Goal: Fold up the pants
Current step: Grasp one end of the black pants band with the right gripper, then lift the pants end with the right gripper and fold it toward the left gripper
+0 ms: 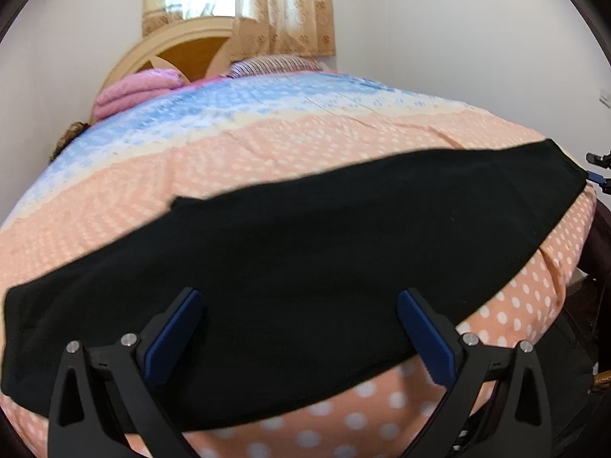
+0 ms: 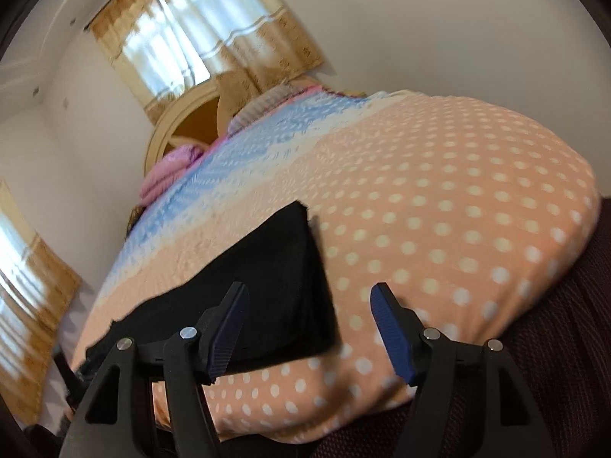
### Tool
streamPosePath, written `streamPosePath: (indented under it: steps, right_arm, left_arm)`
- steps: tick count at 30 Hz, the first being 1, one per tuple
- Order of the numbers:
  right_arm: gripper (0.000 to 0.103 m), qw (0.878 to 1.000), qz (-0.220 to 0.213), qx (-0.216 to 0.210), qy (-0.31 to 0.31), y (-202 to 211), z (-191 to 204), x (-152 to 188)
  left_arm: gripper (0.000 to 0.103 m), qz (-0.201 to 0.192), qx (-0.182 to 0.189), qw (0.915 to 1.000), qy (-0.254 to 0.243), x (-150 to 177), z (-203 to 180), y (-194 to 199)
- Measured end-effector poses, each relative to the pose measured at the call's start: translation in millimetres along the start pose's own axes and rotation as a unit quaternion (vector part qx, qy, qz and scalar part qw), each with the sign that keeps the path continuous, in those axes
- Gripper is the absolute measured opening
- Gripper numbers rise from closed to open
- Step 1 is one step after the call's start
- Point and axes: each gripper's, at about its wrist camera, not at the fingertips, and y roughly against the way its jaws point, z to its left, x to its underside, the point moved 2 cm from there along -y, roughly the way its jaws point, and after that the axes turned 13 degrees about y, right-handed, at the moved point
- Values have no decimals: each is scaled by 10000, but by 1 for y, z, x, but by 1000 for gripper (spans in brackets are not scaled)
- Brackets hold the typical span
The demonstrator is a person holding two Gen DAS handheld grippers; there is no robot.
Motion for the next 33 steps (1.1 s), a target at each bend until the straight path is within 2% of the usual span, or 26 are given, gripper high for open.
streamPosePath:
  steps: [5, 8, 11, 13, 14, 15, 17, 21, 28, 33]
  right_arm:
    - [64, 9997, 234, 26, 68, -28, 9, -7]
    - [38, 9988, 463, -148, 116, -39, 14, -8]
    - [37, 9986, 496, -159, 129, -45, 17, -7]
    - [29, 9986, 468, -225, -100, -45, 10, -6]
    - [18, 9984, 466, -235, -231, -44, 5, -5]
    - [15, 9980, 455, -292, -319, -44, 2, -4]
    - [13, 9978, 397, -364, -395, -40, 2, -3]
    - [12, 9994, 151, -263, -153, -25, 21, -10]
    - [12, 9968, -251, -272, 703, -2, 99, -37]
    - [12, 9910, -277, -425, 1242, -3, 157, -46]
  left_arm:
    - [103, -96, -360, 9989, 269, -8, 32, 1]
    - [103, -24, -657, 9970, 416, -6, 49, -7]
    - [103, 67, -745, 9946, 722, -3, 63, -14]
    - [103, 86, -639, 9938, 906, -1, 67, -15]
    - [103, 79, -625, 9935, 950, 0, 67, -15]
    - [103, 71, -622, 9936, 940, 0, 69, -14]
    - [103, 64, -632, 9938, 910, 1, 68, -14]
    - [103, 85, -621, 9939, 902, 2, 70, -11]
    - [103, 147, -600, 9938, 926, 6, 72, -5]
    - [103, 156, -534, 9941, 936, 10, 73, 0]
